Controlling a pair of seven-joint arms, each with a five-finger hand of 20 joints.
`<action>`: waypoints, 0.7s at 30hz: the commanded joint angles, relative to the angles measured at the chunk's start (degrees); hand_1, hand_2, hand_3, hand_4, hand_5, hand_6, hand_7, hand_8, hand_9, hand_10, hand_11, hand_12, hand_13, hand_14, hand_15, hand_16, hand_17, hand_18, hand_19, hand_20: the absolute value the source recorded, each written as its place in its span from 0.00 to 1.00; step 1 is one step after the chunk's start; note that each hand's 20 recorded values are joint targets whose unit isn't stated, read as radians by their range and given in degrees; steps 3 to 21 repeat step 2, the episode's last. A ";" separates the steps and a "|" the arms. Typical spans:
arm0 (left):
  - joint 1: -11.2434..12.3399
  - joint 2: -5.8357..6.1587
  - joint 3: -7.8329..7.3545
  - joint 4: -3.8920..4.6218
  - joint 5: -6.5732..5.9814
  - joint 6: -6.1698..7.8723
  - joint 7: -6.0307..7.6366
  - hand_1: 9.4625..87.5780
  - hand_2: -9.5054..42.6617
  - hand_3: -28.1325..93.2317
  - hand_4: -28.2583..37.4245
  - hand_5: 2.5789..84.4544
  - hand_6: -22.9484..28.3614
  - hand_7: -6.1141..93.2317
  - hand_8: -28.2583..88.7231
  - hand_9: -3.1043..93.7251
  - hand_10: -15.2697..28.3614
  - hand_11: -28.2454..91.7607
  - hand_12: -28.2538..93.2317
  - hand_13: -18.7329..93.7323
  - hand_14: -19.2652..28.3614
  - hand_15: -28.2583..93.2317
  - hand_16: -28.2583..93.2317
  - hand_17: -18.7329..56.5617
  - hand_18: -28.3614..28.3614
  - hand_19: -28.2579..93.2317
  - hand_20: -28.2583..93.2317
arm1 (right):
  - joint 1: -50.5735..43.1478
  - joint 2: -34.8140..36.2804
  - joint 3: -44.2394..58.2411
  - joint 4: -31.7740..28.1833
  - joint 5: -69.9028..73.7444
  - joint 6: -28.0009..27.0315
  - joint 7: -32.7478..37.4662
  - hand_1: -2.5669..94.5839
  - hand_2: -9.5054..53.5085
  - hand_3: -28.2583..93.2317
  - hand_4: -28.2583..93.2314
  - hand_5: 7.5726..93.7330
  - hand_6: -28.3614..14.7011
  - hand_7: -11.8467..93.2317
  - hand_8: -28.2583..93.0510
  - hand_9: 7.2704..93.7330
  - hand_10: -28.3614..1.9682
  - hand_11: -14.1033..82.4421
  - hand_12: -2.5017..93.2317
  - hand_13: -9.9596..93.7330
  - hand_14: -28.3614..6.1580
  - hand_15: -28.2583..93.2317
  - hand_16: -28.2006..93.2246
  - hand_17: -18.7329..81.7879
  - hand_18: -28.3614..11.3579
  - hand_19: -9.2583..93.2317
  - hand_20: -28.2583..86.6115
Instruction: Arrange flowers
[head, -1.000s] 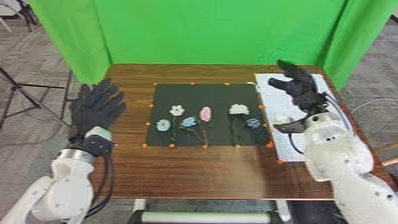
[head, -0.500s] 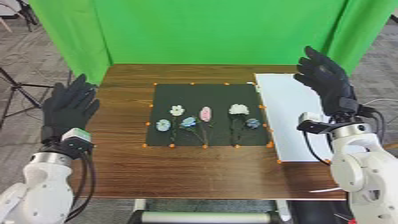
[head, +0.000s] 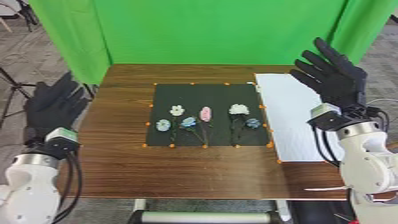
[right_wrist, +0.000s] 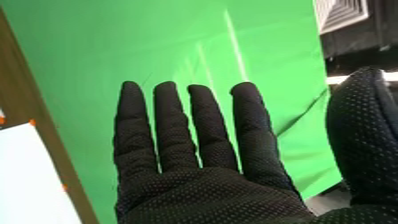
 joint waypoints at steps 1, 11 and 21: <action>-0.74 1.76 -0.82 -0.73 -2.12 1.50 2.25 0.21 0.35 0.80 0.00 0.37 0.56 0.16 0.17 0.27 0.66 0.35 0.30 0.28 0.66 0.41 0.18 0.17 0.71 0.40 0.30 | 0.76 -0.04 -0.46 -1.07 -2.58 -1.30 0.33 0.19 0.21 0.90 0.02 0.33 0.61 0.24 0.14 0.35 0.49 0.20 0.13 0.37 0.46 0.34 0.33 0.34 0.29 0.36 0.43; -1.32 1.65 -0.36 -0.53 -1.83 1.54 2.30 0.20 0.35 0.80 0.00 0.37 0.56 0.17 0.17 0.28 0.66 0.36 0.30 0.28 0.67 0.41 0.18 0.17 0.71 0.40 0.30 | 0.57 -0.07 -0.30 -1.26 -2.87 -1.04 0.18 0.19 0.20 0.90 0.02 0.33 0.61 0.24 0.14 0.35 0.49 0.19 0.13 0.37 0.46 0.34 0.33 0.34 0.28 0.36 0.43; -1.32 1.65 -0.36 -0.53 -1.83 1.54 2.30 0.20 0.35 0.80 0.00 0.37 0.56 0.17 0.17 0.28 0.66 0.36 0.30 0.28 0.67 0.41 0.18 0.17 0.71 0.40 0.30 | 0.57 -0.07 -0.30 -1.26 -2.87 -1.04 0.18 0.19 0.20 0.90 0.02 0.33 0.61 0.24 0.14 0.35 0.49 0.19 0.13 0.37 0.46 0.34 0.33 0.34 0.28 0.36 0.43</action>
